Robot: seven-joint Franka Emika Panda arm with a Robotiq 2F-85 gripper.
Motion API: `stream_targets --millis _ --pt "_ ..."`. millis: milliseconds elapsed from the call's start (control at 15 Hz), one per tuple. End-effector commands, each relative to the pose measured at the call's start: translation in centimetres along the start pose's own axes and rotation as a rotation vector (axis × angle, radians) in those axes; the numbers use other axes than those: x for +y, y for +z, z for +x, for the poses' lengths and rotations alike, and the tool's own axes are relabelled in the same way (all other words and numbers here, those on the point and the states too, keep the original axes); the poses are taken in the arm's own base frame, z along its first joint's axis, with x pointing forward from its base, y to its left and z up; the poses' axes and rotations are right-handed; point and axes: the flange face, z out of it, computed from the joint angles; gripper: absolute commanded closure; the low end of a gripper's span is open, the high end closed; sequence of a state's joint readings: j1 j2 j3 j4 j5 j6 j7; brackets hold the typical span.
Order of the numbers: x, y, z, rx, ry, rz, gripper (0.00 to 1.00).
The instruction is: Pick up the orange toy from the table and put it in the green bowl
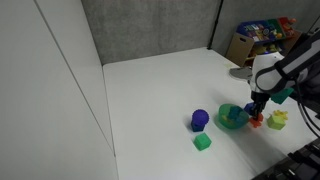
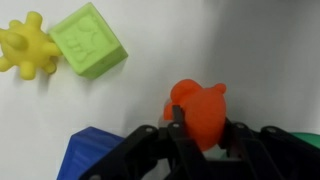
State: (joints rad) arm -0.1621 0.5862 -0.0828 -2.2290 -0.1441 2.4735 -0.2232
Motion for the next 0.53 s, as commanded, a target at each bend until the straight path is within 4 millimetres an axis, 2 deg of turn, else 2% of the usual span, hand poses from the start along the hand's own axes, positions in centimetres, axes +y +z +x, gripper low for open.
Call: stream_targets --millis 0,267,467 --pt "0.4 -4.6 0.1 -0.009 -0.017 0.036 0.91" --pt "-0.2 -8.7 1.1 0.005 -0.019 0.021 0.91" --pt "-0.6 -10.8 2.7 0.053 -0.007 -0.018 0.91"
